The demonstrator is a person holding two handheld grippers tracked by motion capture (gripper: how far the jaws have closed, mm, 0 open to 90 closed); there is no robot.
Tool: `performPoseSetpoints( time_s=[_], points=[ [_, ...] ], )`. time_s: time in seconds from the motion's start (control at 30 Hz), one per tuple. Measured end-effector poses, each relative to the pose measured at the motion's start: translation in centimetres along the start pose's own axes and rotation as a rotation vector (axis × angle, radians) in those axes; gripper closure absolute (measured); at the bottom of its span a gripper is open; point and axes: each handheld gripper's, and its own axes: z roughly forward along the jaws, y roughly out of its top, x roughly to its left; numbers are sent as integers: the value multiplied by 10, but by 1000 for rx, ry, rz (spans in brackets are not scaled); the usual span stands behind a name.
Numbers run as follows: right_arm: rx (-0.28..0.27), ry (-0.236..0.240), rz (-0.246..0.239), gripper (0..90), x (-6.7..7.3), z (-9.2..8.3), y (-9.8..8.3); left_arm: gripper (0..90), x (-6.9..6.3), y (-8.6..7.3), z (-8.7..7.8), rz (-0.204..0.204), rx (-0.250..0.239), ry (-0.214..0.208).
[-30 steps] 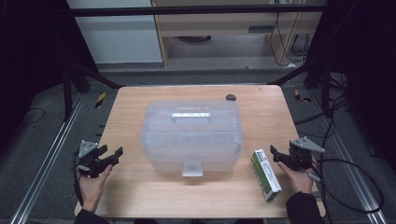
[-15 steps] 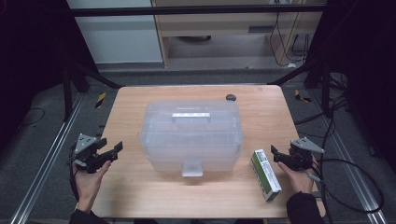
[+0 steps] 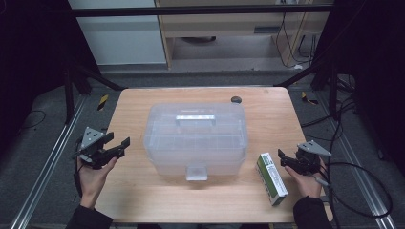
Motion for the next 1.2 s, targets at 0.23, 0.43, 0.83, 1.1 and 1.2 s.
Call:
performPoseSetpoints(
  time_s=[0.23,0.43,0.83,1.1,1.2],
  points=[
    [1,-1,3,194,0,-1,0,322,-2,19,-2,38,-9,13],
    [5,-4,-1,191,-1,0,0,318,-4,30,-4,51,-30,14],
    [14,0,-1,186,0,0,-2,314,-11,42,-4,46,-60,45],
    [20,3,-1,183,0,1,-3,312,-16,57,-6,46,-86,54],
    [26,5,7,182,0,1,-3,309,-20,63,-6,67,-90,50]
  ],
)
